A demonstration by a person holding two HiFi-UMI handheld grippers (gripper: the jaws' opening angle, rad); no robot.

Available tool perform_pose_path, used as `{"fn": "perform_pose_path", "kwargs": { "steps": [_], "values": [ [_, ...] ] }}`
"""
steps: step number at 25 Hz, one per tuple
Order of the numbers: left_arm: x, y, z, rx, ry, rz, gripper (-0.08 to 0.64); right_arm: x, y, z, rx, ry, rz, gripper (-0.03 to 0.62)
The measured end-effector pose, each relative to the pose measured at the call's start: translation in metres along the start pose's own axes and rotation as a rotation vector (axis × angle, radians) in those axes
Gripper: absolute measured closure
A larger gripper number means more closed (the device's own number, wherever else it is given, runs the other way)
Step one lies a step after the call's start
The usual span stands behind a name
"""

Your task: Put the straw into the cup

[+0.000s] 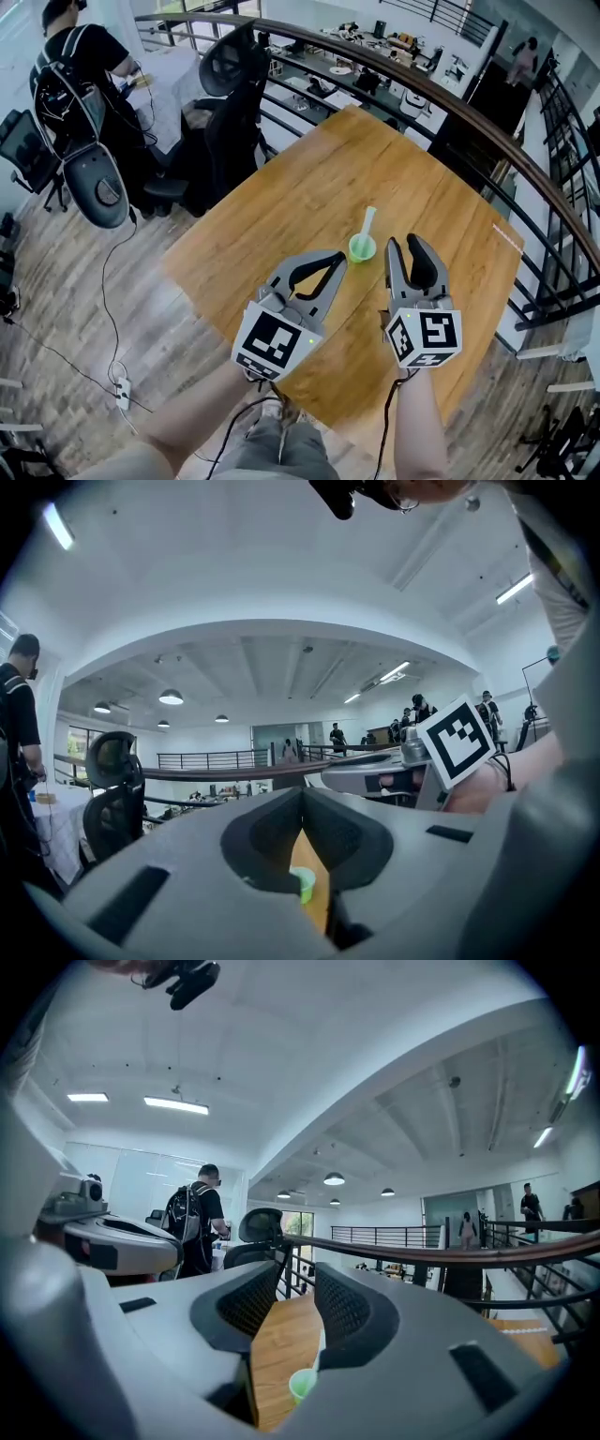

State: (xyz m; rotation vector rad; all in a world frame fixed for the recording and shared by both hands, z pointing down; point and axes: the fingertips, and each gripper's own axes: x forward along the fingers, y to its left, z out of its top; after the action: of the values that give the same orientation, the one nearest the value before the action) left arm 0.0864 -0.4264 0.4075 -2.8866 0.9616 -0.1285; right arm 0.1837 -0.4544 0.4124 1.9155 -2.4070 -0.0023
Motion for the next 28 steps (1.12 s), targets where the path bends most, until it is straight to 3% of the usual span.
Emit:
{"fn": "perform_pose_path", "kwargs": {
  "steps": [4,8,15,22,28],
  "values": [
    [-0.026,-0.008,0.039,0.037,-0.033,-0.008,0.546,-0.038,0.019,0.041,-0.012,-0.042,0.016,0.476],
    [-0.054,-0.011,0.078,0.026,-0.088,0.003,0.546,-0.073,0.04,0.076,-0.035,-0.098,0.023,0.505],
    [-0.094,-0.03,0.116,0.026,-0.117,0.002,0.546,-0.126,0.072,0.122,-0.074,-0.163,0.057,0.528],
    [-0.128,-0.04,0.136,0.01,-0.137,0.024,0.546,-0.161,0.103,0.137,-0.062,-0.181,0.081,0.537],
    [-0.155,-0.067,0.14,0.054,-0.126,0.014,0.546,-0.196,0.125,0.135,-0.083,-0.133,0.135,0.552]
  ]
}}
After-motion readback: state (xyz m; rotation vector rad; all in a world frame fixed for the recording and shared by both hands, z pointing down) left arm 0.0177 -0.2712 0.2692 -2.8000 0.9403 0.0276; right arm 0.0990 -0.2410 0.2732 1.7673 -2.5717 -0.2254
